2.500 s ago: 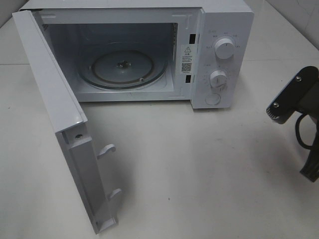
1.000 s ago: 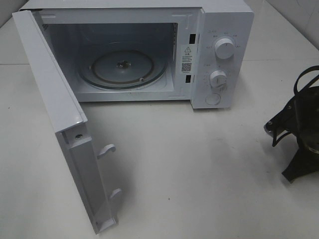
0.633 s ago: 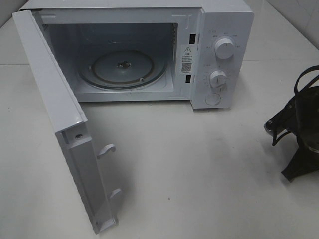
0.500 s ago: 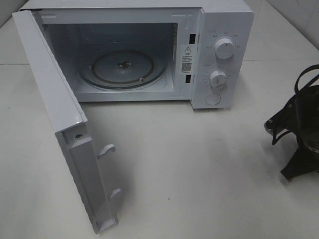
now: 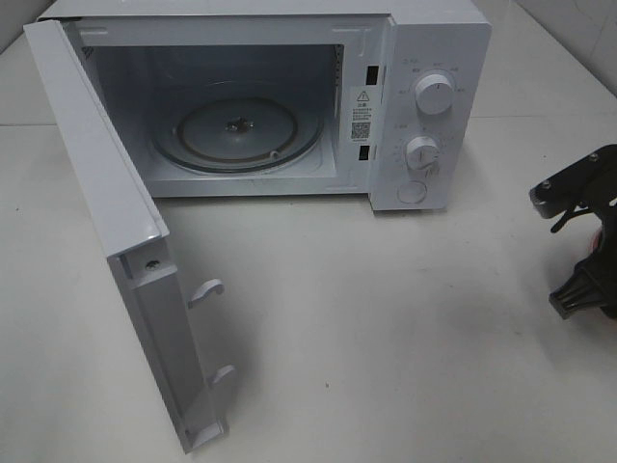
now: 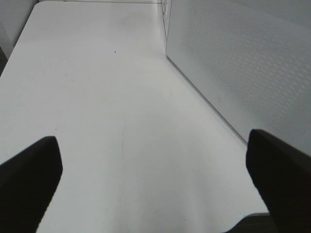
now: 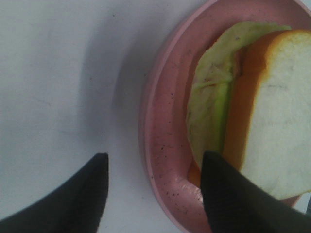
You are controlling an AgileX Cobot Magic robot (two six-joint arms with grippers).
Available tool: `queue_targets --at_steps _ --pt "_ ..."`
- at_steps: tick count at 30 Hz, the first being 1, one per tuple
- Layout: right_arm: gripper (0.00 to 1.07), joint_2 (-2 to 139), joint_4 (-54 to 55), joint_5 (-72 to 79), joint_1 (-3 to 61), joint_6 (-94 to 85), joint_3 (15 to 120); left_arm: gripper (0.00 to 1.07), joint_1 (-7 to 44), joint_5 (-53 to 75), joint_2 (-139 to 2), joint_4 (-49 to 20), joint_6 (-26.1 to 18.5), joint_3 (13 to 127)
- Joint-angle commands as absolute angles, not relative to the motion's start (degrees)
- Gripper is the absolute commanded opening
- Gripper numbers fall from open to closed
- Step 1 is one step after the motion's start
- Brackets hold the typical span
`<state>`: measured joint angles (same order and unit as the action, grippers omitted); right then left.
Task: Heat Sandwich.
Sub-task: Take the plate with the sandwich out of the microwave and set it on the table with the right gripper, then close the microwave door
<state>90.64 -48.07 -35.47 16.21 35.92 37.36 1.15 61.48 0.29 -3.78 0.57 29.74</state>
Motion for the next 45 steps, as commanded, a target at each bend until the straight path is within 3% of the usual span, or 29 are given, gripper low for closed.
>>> queue_targets --at_steps 1,10,18,45 --pt "0.59 87.0 -43.2 -35.9 15.9 30.7 37.6 0.98 1.4 61.4 1.1 -3.9 0.6 29.6" --pt "0.77 73.3 -19.8 -36.4 15.9 7.3 37.6 0.98 1.4 61.4 1.1 -3.9 0.6 29.6" --pt "0.77 61.3 -8.3 -41.4 16.0 0.0 37.6 0.98 1.4 61.4 1.1 -3.9 0.6 29.6" --pt "0.76 27.2 -2.5 -64.3 16.0 1.7 37.6 0.98 1.4 61.4 1.1 -3.9 0.6 29.6"
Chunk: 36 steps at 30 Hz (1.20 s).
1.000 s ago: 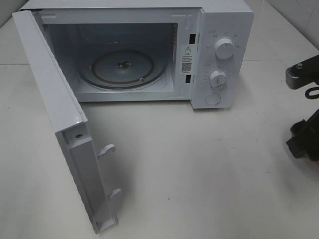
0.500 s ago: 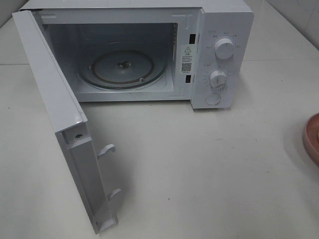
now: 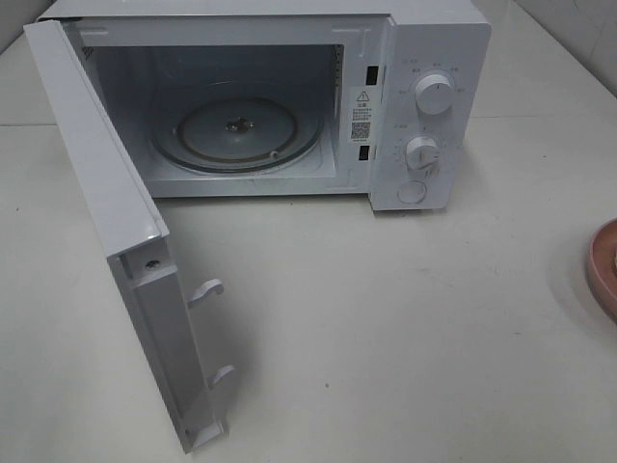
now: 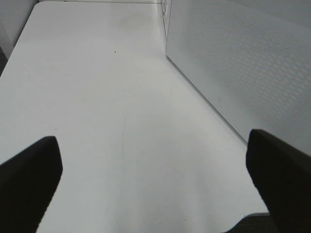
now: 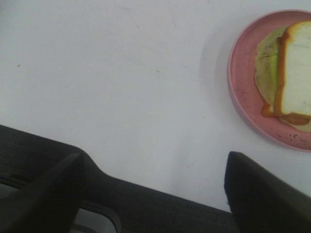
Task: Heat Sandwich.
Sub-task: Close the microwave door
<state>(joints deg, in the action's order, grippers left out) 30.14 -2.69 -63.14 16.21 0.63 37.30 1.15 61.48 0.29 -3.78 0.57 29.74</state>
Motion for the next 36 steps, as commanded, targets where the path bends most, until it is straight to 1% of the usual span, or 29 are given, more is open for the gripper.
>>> queue_targets --at_steps 1,4,7,8,9,10,11,14,20,23,28,31,36 --pt "0.76 24.7 -2.6 -64.4 16.0 1.9 37.5 0.98 1.4 61.4 1.1 -3.9 0.6 29.6" --pt "0.76 22.4 -2.6 -64.6 16.0 2.1 37.4 0.98 1.4 61.4 1.1 -3.9 0.6 29.6" --pt "0.76 20.0 -2.5 -64.6 14.7 2.9 37.0 0.98 1.4 61.4 1.1 -3.9 0.6 29.6" --pt "0.76 19.4 -2.5 -64.6 13.8 2.9 36.6 0.98 1.4 61.4 1.1 -3.9 0.6 29.6" --pt "0.76 18.0 -2.5 -64.6 10.7 2.9 35.8 0.98 1.4 61.4 1.1 -3.9 0.6 29.6" --pt "0.76 17.2 -2.5 -64.6 9.2 2.9 35.3 0.98 1.4 61.4 1.1 -3.9 0.6 29.6" --pt "0.76 17.2 -2.5 -64.6 9.2 2.9 35.3 0.98 1.4 61.4 1.1 -3.9 0.6 29.6" --pt "0.76 13.5 -2.6 -63.7 6.2 2.5 33.1 0.98 1.4 61.4 1.1 -3.9 0.6 29.6" --pt "0.76 9.0 -2.5 -60.7 4.5 1.9 30.3 0.98 1.4 61.4 1.1 -3.9 0.6 29.6" --pt "0.76 5.3 -2.5 -57.1 2.3 2.0 28.8 0.98 1.4 61.4 1.1 -3.9 0.6 29.6" --pt "0.76 0.4 -2.4 -57.1 0.2 1.9 28.4 0.98 1.4 61.4 1.1 -3.9 0.6 29.6" --pt "0.76 -2.0 -2.4 -57.1 0.0 1.8 28.4 0.98 1.4 61.4 1.1 -3.9 0.6 29.6" --pt "0.76 -1.8 -2.4 -57.1 0.0 1.8 28.4 0.98 1.4 61.4 1.1 -3.9 0.6 29.6"
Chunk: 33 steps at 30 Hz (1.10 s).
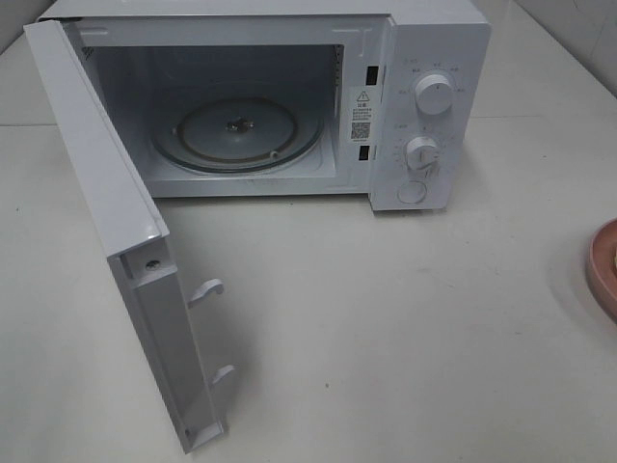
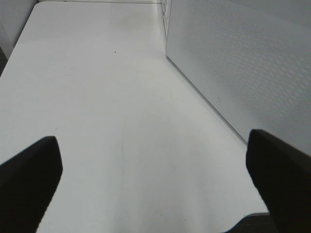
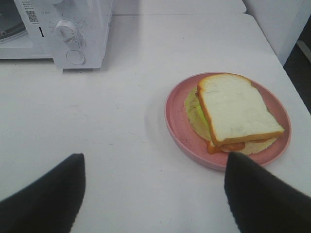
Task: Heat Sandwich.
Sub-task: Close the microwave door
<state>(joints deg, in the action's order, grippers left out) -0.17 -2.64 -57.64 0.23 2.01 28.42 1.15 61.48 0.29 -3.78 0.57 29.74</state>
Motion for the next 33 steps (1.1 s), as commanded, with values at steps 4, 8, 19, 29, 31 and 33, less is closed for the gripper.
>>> queue_targets --at_steps 4,8,19,29,31,33 --pt "0.76 -1.8 -2.4 -57.1 0.0 1.8 28.4 0.98 1.4 61.4 1.1 -3.9 0.6 29.6" --pt "0.76 -1.8 -2.4 -57.1 0.0 1.8 28.4 0.98 1.4 61.4 1.1 -3.9 0.6 29.6" --pt "0.76 -1.8 -2.4 -57.1 0.0 1.8 28.4 0.98 1.4 61.4 1.1 -3.9 0.6 29.6" --pt "0.76 -1.8 -2.4 -57.1 0.0 1.8 28.4 0.98 1.4 61.4 1.1 -3.9 0.6 29.6" --pt "0.76 -1.8 -2.4 -57.1 0.0 1.8 28.4 0.98 1.4 61.4 1.1 -3.9 0.6 29.6" --pt "0.76 -1.8 -2.4 -57.1 0.0 1.8 28.4 0.98 1.4 61.4 1.1 -3.9 0.6 29.6"
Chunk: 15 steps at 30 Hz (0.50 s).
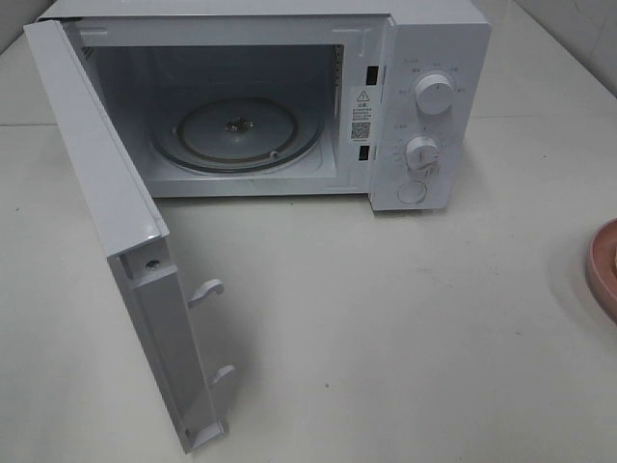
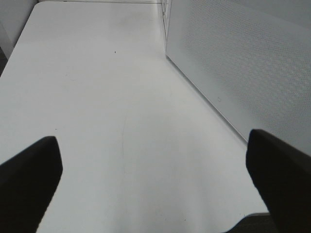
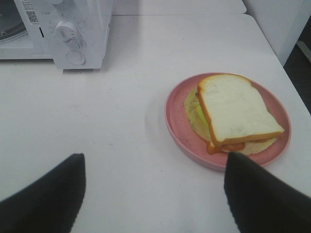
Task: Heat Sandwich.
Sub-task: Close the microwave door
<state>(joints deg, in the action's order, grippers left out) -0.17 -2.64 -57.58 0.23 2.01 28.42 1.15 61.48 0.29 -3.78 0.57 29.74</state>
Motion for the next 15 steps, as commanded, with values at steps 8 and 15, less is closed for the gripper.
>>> queue_targets --at_steps 8,15 --pt "0.76 -1.8 -2.4 -57.1 0.0 1.8 28.4 0.98 1.4 61.4 1.1 -3.9 0.6 29.6" --pt "0.76 -1.8 -2.4 -57.1 0.0 1.8 28.4 0.98 1.4 61.4 1.1 -3.9 0.6 29.6"
